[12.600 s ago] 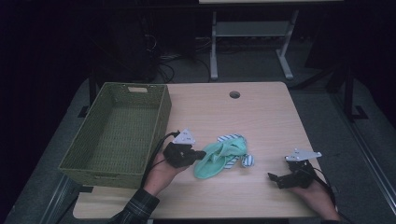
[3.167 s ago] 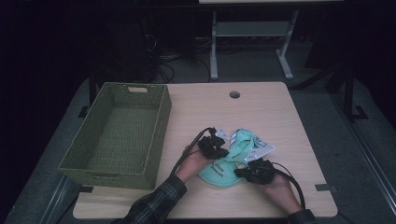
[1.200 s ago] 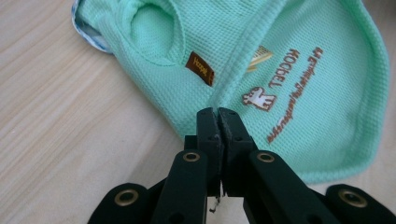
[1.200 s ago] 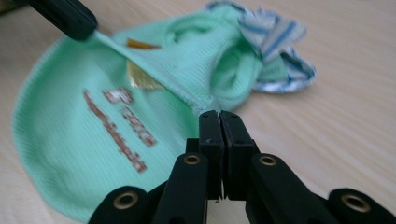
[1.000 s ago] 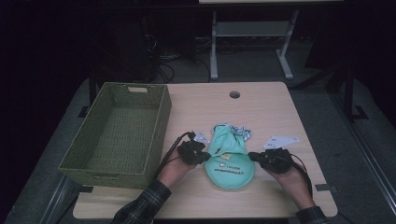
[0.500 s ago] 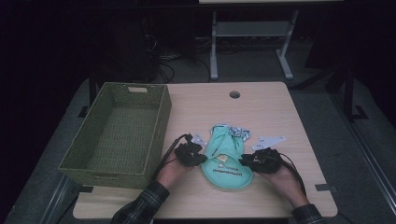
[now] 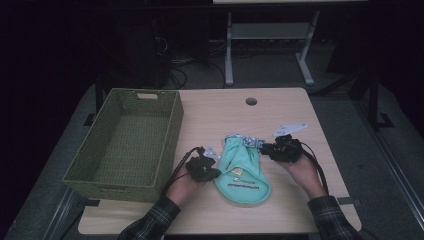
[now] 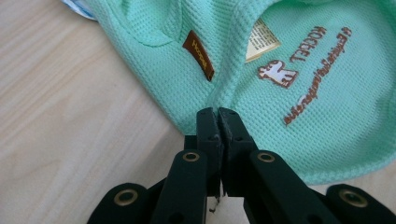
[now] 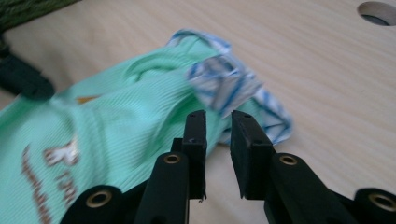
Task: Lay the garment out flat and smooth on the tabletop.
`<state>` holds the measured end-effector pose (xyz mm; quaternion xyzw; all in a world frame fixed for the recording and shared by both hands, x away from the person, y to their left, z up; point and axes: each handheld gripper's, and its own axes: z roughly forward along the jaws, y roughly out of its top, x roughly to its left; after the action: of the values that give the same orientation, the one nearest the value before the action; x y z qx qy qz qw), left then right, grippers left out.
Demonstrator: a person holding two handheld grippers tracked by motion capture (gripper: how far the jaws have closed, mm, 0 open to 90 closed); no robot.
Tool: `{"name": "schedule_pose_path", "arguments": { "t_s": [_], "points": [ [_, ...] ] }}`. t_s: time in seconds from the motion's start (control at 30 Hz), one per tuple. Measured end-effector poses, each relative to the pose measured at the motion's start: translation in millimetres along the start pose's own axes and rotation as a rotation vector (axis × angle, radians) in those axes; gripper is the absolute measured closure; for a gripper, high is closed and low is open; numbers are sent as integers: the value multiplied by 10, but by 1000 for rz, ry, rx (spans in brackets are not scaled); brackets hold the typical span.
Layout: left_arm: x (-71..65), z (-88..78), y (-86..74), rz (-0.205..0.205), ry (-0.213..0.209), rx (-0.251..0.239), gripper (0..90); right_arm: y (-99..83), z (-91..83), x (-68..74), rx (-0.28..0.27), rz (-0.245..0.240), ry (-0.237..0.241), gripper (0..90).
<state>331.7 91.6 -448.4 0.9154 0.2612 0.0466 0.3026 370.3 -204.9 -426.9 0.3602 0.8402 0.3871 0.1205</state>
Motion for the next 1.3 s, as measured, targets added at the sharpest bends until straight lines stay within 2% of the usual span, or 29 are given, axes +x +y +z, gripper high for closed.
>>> {"name": "schedule_pose_path", "arguments": {
  "t_s": [0.03,0.07,0.1,0.23,0.27,0.3,0.6,0.77,0.87,0.97,1.07,1.2,1.27,1.3],
  "points": [
    [-19,4,-15,-6,-6,-1,874,62,37,-82,-1,15,-17,763],
    [-24,2,-19,-5,-8,3,874,73,48,-112,-13,14,-22,770],
    [-27,5,-21,-4,-4,1,874,107,71,-147,-7,35,-20,770],
    [-24,14,-21,-4,-8,3,874,169,170,-234,-13,40,-34,775],
    [-26,13,-20,-5,-9,4,875,178,207,-242,8,60,-30,775],
    [-27,14,-20,-6,-9,5,874,177,252,-257,23,54,-37,775],
    [-26,38,-12,-2,-13,0,876,125,492,-294,51,102,12,744],
    [-22,38,-10,7,-12,7,876,84,630,-278,81,99,19,755],
    [-28,43,-11,6,-11,6,877,67,631,-278,70,97,8,783],
    [-29,38,-9,11,-9,10,880,53,622,-266,69,85,-8,877],
    [-30,15,-5,13,-3,4,882,61,599,-258,67,73,-16,890],
    [-9,-45,-6,1,12,-11,884,77,535,-275,65,39,-62,894],
    [-3,-61,-7,1,16,-12,885,75,523,-284,65,40,-77,894],
    [3,-75,-8,-6,18,-14,886,61,493,-334,66,39,-103,894]
  ]
}}
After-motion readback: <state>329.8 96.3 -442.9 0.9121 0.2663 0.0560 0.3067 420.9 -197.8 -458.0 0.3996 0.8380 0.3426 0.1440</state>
